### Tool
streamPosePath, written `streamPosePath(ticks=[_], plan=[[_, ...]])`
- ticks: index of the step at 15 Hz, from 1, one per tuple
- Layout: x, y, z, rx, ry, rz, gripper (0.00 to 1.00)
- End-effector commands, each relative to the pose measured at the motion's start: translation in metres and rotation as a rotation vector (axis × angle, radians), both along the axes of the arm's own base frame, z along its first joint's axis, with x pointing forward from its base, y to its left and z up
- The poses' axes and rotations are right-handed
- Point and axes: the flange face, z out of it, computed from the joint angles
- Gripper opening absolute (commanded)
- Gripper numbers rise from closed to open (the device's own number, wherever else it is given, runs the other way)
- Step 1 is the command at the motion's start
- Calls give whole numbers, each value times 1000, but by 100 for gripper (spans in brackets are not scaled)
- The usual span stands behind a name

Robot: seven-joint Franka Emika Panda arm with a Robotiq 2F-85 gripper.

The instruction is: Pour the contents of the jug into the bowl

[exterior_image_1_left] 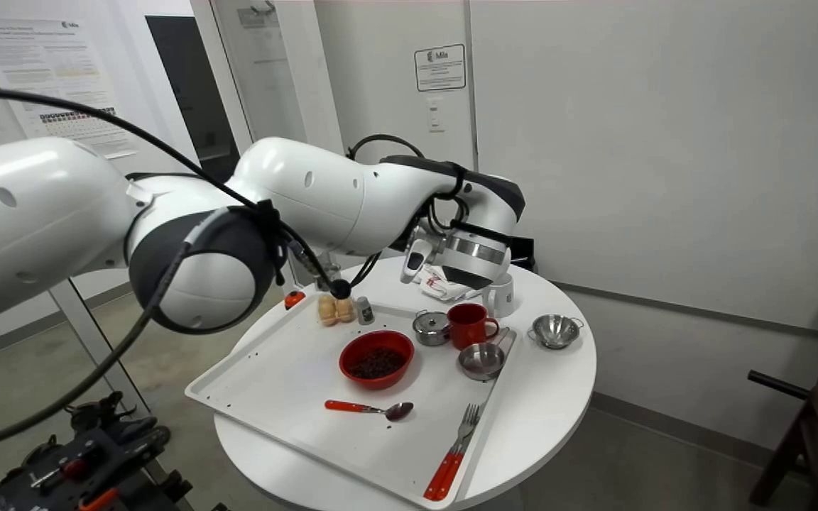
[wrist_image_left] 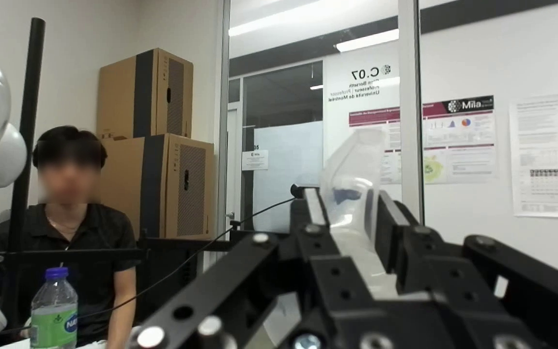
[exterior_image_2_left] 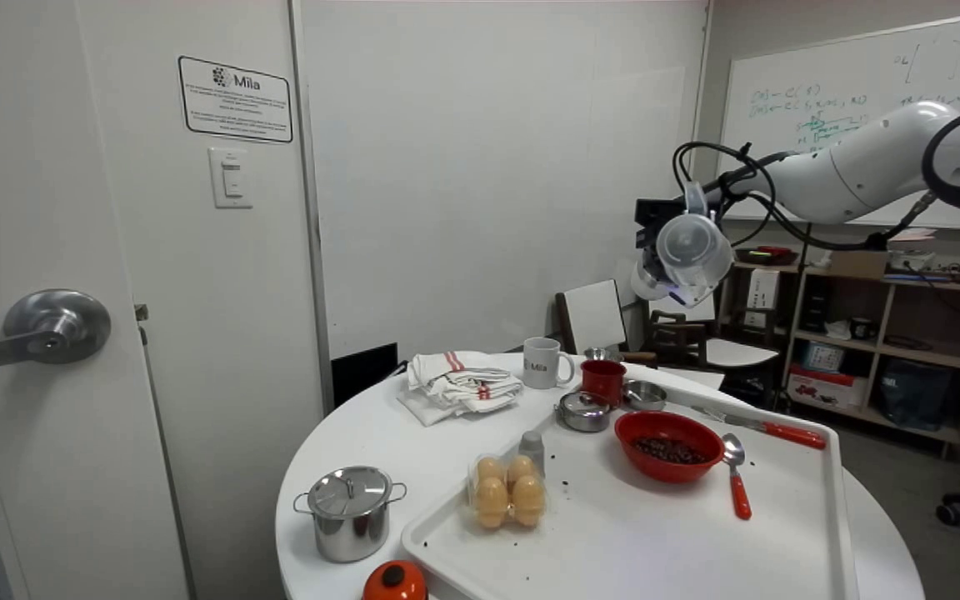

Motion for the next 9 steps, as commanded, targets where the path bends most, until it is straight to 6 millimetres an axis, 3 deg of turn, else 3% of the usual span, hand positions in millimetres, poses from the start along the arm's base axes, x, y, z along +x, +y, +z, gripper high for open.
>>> streamPosePath(ticks=[1,9], plan=[[8,10,6,-142,-49,24,9],[17,55,10,-485,-106,165,9]])
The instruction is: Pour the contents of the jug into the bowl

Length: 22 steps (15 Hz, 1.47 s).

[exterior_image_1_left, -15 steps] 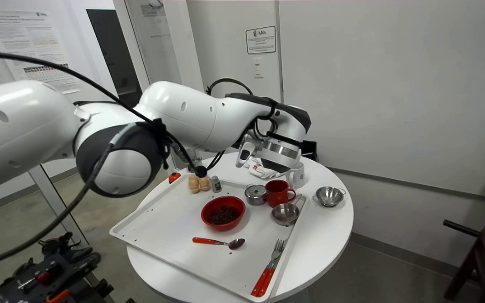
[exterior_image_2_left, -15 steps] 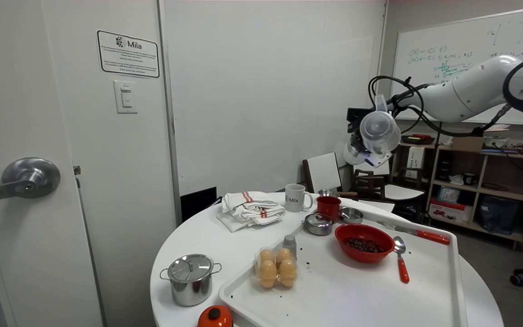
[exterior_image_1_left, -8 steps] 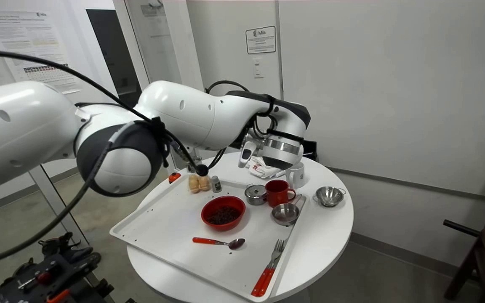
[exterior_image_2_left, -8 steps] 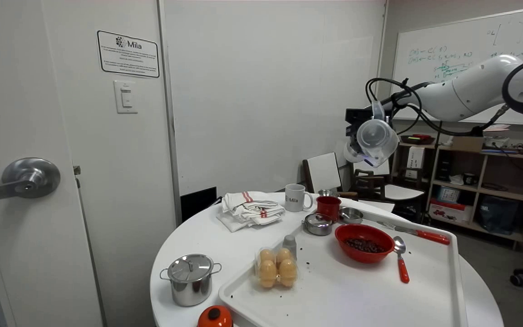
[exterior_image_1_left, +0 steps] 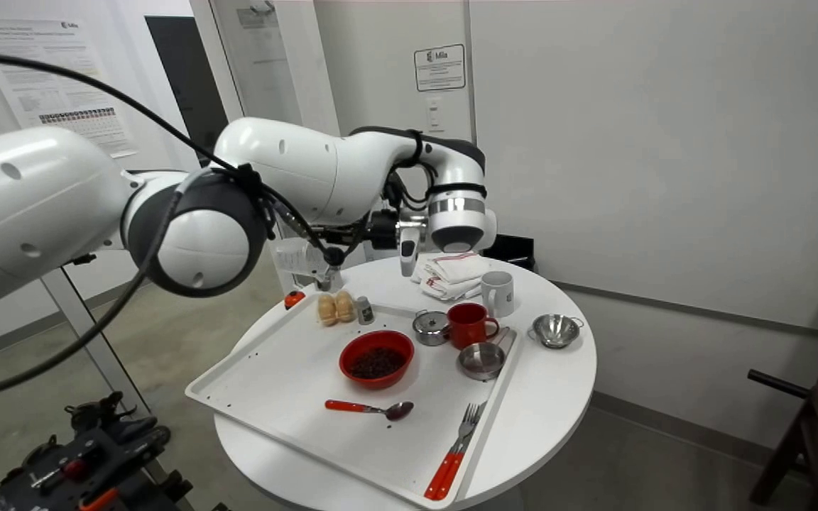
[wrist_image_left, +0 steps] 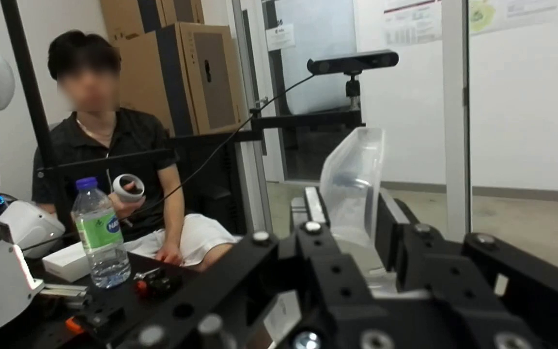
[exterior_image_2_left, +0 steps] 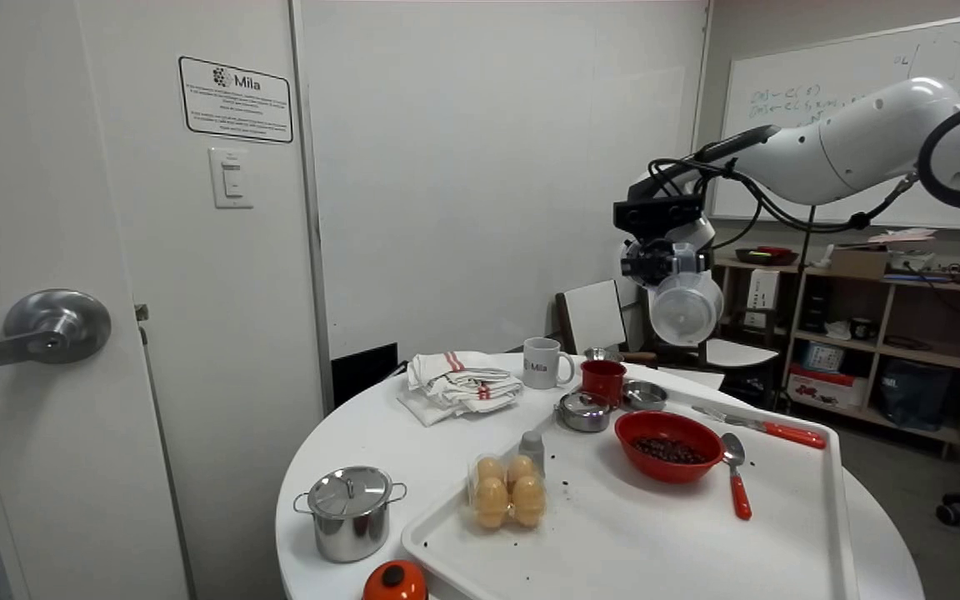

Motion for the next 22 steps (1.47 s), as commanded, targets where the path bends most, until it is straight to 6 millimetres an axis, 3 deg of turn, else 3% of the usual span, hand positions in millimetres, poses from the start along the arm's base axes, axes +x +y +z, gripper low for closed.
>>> streamPosePath(ticks=[1,9,15,18,22], plan=[[5,23,15,-173,-60,70,9],[25,88,28,-549,-257,183,9],[39,139,19,-834,-477,128,9],[40,153,12,-983,-570,70,9],[28,154,-3,-1192,-643,8,9]])
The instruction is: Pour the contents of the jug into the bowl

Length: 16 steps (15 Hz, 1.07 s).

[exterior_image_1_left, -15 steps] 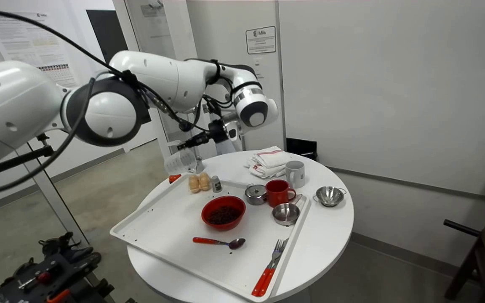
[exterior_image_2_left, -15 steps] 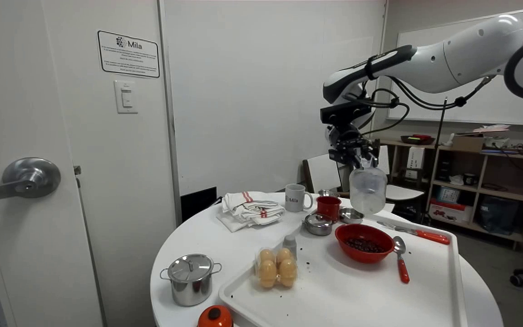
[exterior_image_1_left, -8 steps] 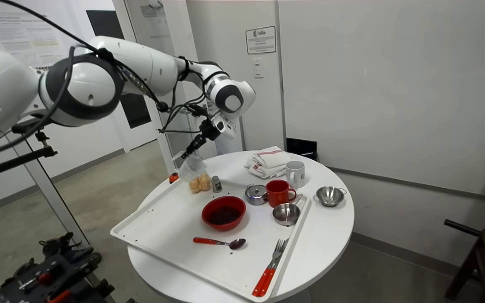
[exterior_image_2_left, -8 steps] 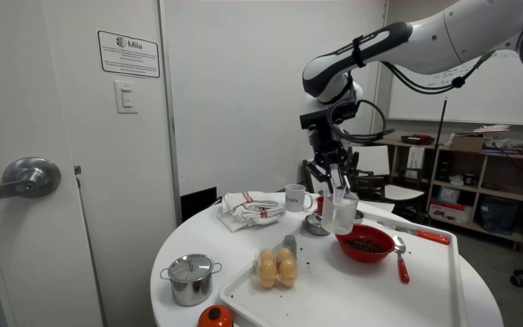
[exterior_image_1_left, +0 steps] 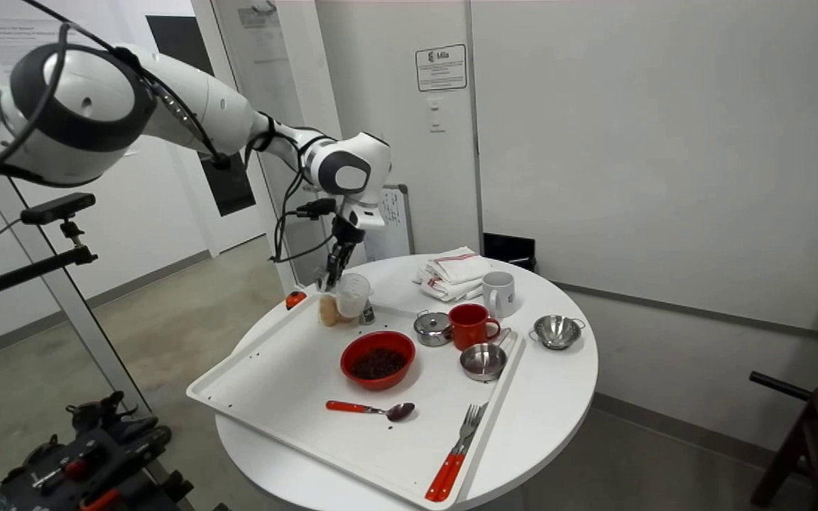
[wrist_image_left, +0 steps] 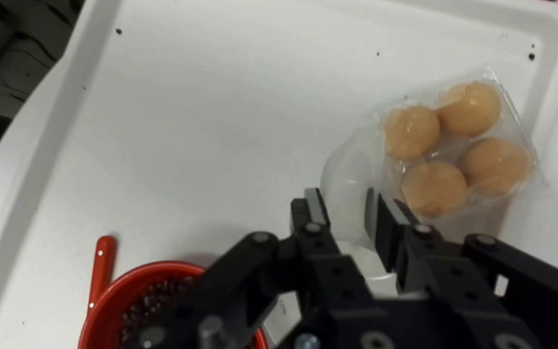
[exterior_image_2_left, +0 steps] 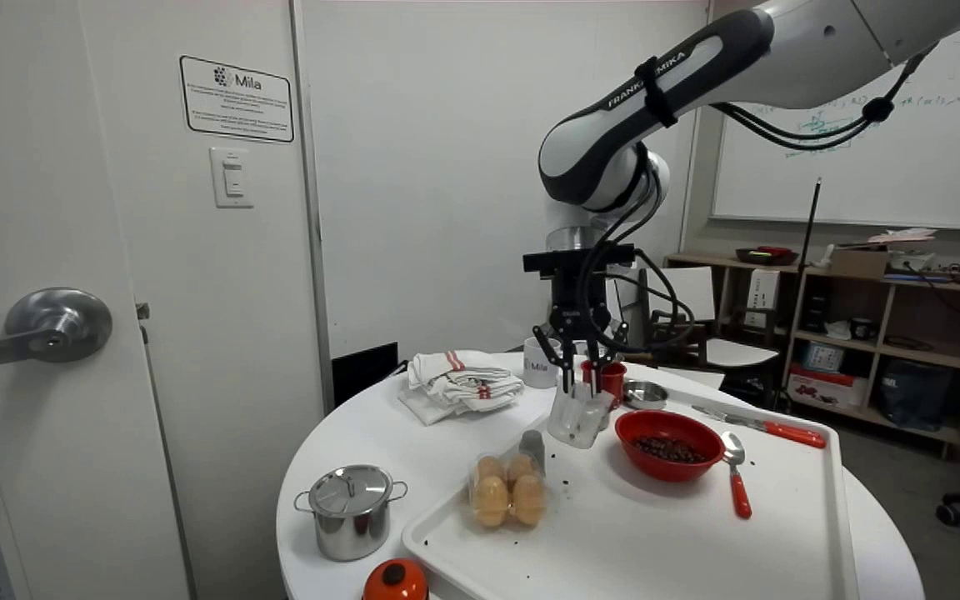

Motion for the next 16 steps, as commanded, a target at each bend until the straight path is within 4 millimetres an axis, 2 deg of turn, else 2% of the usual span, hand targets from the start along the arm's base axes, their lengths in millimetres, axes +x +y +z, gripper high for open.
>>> streamPosePath(ticks=[1,3,6,7,10,13,16], plan=[[-28,-5,-1,-158,-73,-61,9],[-46,-8,-6,-212,-76,-77,9],[-87,-8,-17,-244,13,-34,9],[-96,1,-15,-255,18,-1,9],[-124,8,-16,-276,72,63,9],[-142,13,-11,-229,121,112,9],[-145,15,-15,-179,115,74,9]])
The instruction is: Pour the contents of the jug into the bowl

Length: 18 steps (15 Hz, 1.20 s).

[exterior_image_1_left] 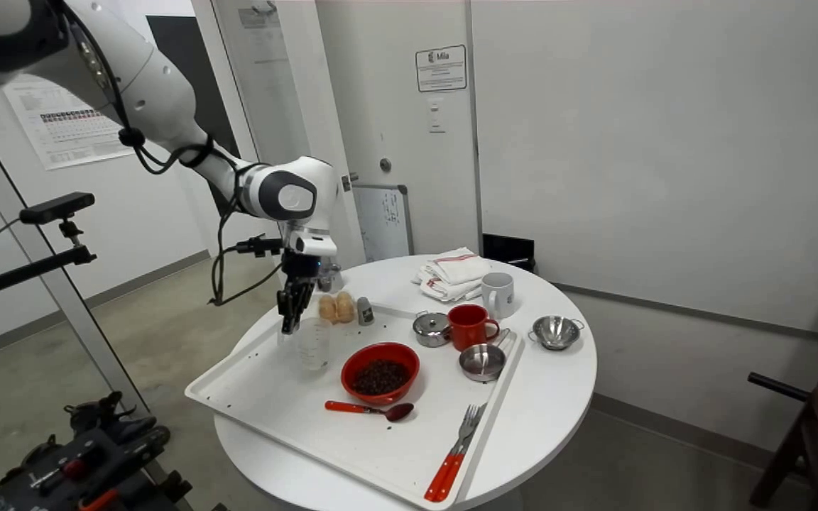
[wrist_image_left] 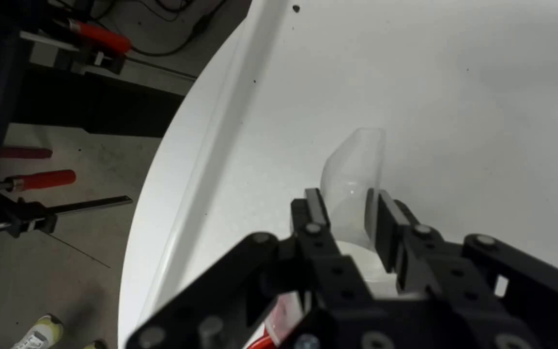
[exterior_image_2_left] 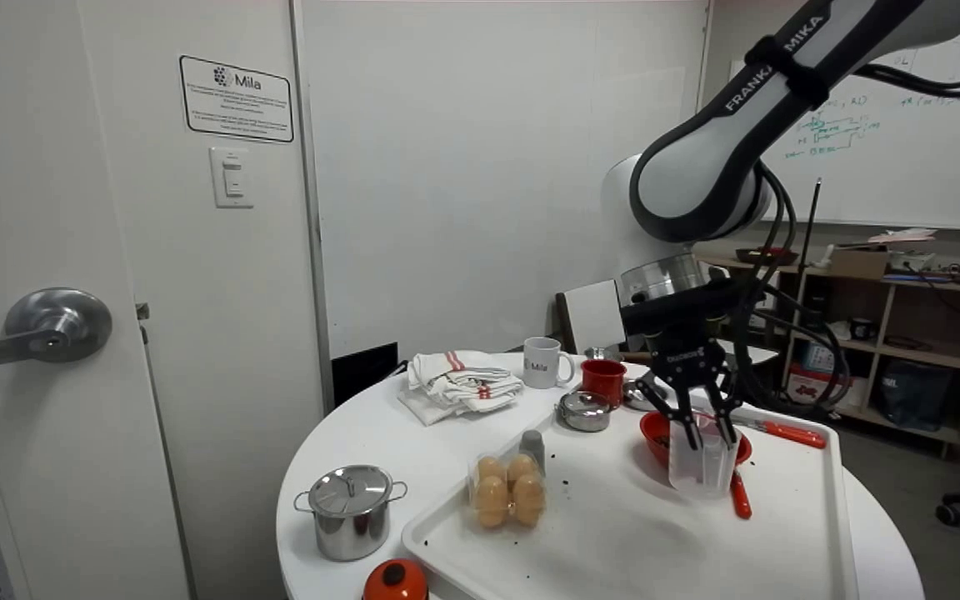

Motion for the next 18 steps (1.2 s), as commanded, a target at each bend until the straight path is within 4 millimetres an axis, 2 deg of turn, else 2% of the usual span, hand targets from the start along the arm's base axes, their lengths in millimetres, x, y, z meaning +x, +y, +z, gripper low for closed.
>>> streamPosePath(ticks=[1,7,12,18], plan=[[-10,-3,4,47,-7,-40,9],[-8,0,-10,97,4,-69,10],[-8,13,-19,116,2,-51,9],[4,20,-32,86,-50,-77,10]])
